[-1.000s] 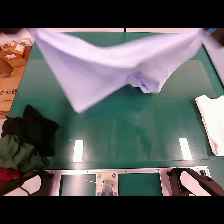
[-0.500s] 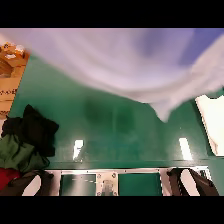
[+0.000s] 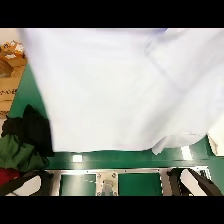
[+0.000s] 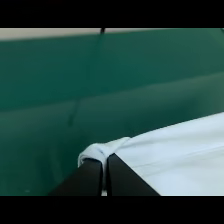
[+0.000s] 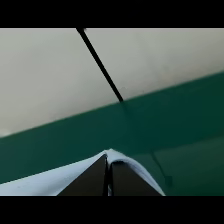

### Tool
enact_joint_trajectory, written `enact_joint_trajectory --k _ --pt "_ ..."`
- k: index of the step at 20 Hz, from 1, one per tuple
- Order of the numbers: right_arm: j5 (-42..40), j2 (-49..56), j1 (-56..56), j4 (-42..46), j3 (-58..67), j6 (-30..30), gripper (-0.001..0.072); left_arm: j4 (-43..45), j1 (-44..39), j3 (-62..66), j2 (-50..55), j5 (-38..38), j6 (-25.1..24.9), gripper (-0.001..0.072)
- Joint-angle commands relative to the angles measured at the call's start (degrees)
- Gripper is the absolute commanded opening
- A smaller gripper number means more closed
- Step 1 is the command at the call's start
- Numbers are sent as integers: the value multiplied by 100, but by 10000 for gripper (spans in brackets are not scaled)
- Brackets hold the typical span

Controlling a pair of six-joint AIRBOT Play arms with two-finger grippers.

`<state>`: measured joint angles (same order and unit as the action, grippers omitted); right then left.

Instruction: Fold the shirts.

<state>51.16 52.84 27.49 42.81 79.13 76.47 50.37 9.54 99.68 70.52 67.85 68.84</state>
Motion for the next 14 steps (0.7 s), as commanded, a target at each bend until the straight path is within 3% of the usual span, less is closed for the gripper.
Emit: enact_joint_trajectory --k 1,5,8,12,14 --pt "-678 1169 -457 -35 -1130 -520 17 -297 -426 -664 1333 -223 -358 26" --pt "-846 3248 -553 -313 -914 -520 16 -321 -710 -682 2830 -957 -278 26" --pt "-577 4426 -551 -496 -315 -520 15 -634 -710 -682 3383 -1257 -271 26" --pt "31 5202 -413 -483 667 -516 17 -723 -688 -664 3560 -1283 -286 26" --pt "431 5202 -184 -293 901 -516 17 -688 -581 -664 3558 -949 -271 26"
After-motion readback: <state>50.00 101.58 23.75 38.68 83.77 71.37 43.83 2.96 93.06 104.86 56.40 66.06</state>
